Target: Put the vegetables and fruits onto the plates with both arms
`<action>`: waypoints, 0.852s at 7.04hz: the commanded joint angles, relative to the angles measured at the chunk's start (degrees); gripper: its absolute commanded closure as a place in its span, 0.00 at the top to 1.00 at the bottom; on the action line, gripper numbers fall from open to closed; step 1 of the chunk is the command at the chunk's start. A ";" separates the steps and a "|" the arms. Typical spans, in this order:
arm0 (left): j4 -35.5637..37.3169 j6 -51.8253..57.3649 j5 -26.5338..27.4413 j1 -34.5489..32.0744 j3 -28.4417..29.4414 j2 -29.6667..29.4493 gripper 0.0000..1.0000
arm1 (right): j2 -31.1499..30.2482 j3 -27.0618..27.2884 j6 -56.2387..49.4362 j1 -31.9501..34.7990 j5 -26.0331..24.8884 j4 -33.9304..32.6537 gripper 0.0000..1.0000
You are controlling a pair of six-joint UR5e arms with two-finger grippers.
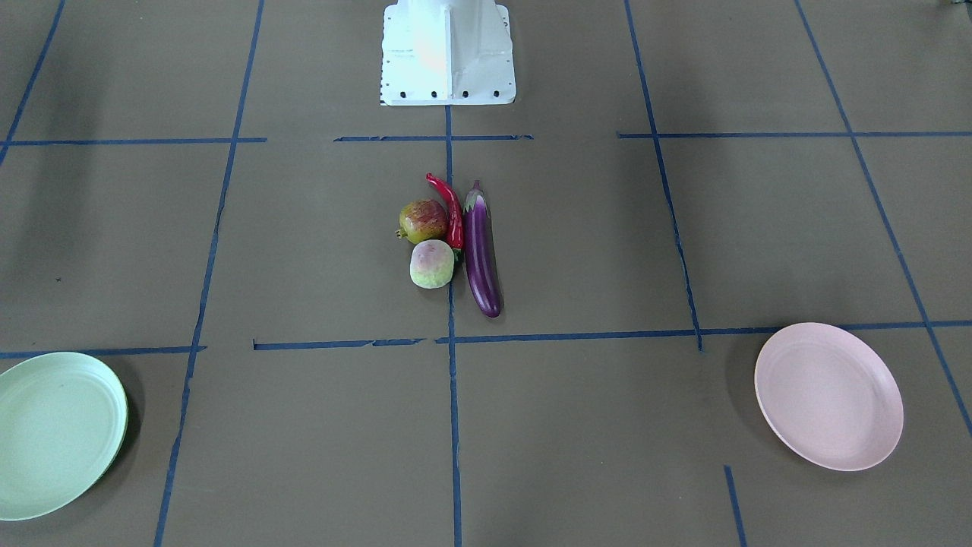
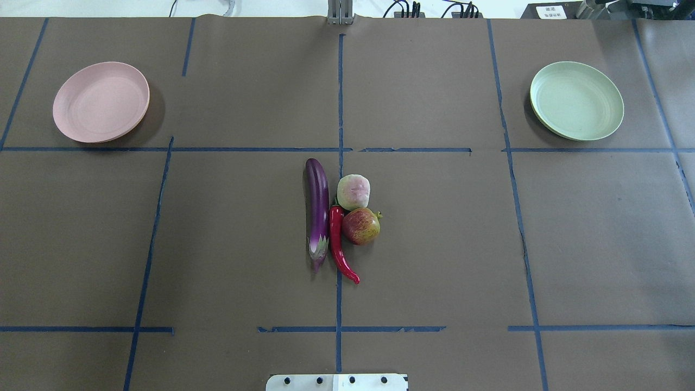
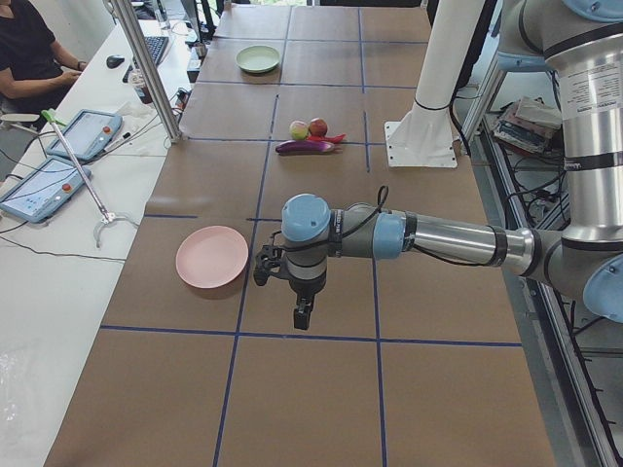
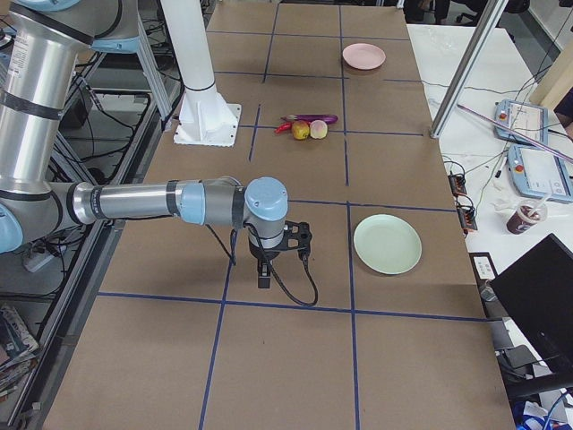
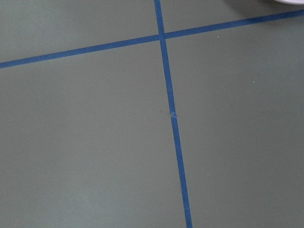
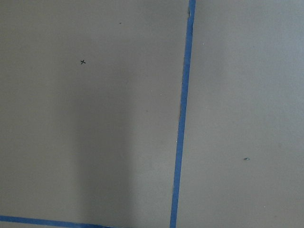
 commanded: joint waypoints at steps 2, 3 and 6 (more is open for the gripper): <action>-0.24 0.00 -0.13 0.05 -1.00 -0.09 1.00 | -0.27 -0.20 0.17 0.09 0.06 3.58 1.00; -0.15 0.00 -0.13 0.05 -1.36 -0.09 1.00 | -0.54 -0.11 0.61 0.00 0.76 3.49 1.00; -0.32 0.18 -0.13 0.14 -1.01 -0.09 1.00 | 2.78 0.24 16.07 -9.88 3.31 10.29 1.00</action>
